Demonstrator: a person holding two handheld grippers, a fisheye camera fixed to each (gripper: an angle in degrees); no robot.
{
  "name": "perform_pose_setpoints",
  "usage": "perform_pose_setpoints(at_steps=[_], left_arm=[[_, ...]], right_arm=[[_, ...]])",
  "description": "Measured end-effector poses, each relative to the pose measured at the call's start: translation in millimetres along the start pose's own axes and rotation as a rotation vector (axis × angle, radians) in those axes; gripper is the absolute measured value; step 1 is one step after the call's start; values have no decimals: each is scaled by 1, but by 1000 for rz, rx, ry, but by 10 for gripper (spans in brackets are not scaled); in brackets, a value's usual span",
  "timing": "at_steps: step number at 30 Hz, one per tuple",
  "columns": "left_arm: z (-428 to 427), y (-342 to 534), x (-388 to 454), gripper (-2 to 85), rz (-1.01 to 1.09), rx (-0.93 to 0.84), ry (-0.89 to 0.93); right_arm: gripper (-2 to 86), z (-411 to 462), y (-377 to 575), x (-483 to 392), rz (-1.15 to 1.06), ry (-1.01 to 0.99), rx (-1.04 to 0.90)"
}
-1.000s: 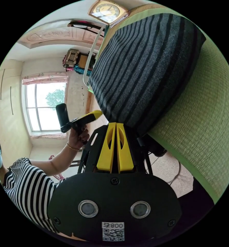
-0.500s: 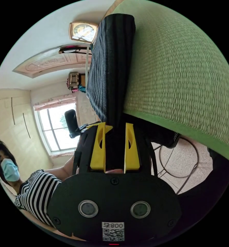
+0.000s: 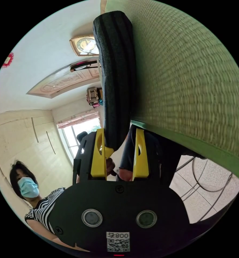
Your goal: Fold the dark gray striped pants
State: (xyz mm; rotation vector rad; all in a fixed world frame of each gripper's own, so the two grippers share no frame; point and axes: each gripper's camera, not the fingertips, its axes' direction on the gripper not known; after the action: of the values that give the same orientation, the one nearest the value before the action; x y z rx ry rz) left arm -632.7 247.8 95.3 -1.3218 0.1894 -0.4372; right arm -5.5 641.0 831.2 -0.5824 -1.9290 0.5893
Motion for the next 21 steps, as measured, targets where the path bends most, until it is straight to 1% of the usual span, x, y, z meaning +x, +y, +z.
perform_pose_setpoints(at_steps=[2, 6, 9, 12, 13, 17, 21], left_arm=[[-4, 2, -8, 16, -15, 9, 2], [-15, 9, -26, 20, -71, 41, 62], [-34, 20, -44, 24, -111, 118, 119], [-58, 35, -69, 37, -186, 228, 144], [-69, 42, -80, 47, -225, 288, 166], [-94, 61, -129, 99, -409, 504, 319], [-107, 69, -160, 130, -524, 680, 422]], right_arm=[[135, 6, -3, -7, -1, -22, -13], [104, 8, -1, -21, 3, 38, -25], [87, 6, 4, -35, -9, 56, -25], [80, 4, 9, -56, -39, 51, -26], [78, 2, 11, -66, -53, 43, -26], [72, -5, 17, -99, -92, 48, -43], [69, -12, 25, -120, -100, 60, -56]])
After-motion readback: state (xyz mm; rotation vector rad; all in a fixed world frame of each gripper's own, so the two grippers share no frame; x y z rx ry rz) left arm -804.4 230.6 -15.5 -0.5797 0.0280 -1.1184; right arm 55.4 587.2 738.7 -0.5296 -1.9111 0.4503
